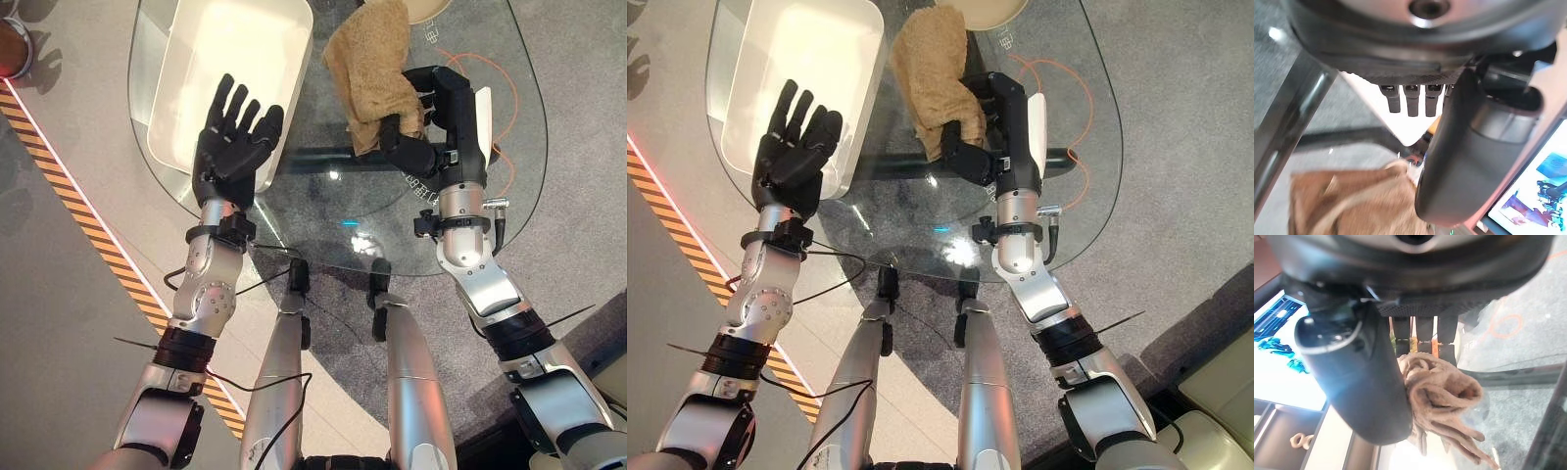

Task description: Wipe the table with a cloth and put it in the basket.

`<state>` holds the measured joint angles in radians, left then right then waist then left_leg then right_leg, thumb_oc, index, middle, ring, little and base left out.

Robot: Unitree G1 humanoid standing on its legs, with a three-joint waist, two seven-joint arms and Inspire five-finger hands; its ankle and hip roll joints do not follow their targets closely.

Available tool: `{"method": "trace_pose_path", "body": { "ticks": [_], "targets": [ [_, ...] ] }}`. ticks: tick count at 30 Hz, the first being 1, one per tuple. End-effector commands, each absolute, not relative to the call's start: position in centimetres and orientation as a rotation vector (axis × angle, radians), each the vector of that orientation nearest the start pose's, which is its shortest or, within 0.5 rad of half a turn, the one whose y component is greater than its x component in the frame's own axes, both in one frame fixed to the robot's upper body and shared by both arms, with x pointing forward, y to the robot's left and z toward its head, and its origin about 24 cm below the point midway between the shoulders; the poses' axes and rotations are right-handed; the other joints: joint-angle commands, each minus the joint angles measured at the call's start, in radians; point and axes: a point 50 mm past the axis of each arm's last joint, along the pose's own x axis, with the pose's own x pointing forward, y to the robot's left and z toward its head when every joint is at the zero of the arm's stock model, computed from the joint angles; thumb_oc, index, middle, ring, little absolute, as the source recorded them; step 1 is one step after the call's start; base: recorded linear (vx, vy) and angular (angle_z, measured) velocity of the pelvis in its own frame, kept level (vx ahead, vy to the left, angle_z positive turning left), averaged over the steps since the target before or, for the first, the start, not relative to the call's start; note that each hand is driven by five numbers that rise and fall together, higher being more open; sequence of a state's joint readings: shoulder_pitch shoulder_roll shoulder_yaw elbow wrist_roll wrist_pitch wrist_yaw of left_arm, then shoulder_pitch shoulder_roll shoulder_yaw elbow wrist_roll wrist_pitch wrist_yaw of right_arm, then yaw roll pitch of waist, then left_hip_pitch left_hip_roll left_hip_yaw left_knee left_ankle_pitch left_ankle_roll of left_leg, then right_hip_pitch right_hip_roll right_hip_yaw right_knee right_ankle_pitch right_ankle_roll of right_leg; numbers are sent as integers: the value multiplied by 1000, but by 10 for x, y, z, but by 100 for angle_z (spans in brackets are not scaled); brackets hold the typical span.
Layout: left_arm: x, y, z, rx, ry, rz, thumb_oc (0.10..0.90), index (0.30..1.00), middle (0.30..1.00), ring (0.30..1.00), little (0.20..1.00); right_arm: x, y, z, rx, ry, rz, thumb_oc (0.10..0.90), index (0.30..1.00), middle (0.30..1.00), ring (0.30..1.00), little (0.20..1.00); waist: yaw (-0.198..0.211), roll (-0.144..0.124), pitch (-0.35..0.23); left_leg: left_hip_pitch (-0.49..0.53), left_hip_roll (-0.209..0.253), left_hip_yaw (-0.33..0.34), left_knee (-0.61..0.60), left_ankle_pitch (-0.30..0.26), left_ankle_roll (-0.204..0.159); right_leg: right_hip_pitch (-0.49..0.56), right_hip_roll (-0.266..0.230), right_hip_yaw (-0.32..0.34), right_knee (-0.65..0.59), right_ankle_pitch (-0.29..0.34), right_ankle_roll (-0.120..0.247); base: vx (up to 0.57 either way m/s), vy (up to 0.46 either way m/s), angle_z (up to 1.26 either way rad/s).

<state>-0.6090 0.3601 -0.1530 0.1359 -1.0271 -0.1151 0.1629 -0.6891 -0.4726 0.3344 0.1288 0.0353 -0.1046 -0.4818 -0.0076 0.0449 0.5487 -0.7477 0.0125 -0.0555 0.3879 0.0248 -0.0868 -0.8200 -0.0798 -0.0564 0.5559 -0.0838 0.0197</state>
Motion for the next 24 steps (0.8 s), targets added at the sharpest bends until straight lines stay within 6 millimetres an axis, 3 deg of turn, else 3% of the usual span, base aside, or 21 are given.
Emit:
{"method": "trace_pose_path", "body": {
  "ticks": [1, 17, 24],
  "targets": [
    [325, 143, 257, -681, -605, -384, 800, 900, 900, 900, 900, 284, -111, 295, -201, -1183, 12, 100, 300, 300, 300, 200, -21, -8, -29, 45, -62, 96, 42, -74, 72, 81, 67, -19, -41, -11, 13, -2, 1, -4],
    [325, 108, 281, -764, -547, -627, 800, 900, 900, 900, 900, 284, -99, 303, -201, -1203, 97, 100, 300, 300, 300, 200, -38, -16, -29, 53, -58, 108, 33, -70, 67, 92, 66, -15, -58, -3, 17, -1, 1, -1],
    [327, 99, 281, -785, -513, -673, 800, 900, 900, 900, 900, 284, -93, 305, -210, -1201, 146, 100, 300, 300, 300, 200, -42, -19, -29, 59, -56, 109, 29, -70, 65, 97, 66, -13, -61, -3, 17, 0, 0, 0]
  ]
}}
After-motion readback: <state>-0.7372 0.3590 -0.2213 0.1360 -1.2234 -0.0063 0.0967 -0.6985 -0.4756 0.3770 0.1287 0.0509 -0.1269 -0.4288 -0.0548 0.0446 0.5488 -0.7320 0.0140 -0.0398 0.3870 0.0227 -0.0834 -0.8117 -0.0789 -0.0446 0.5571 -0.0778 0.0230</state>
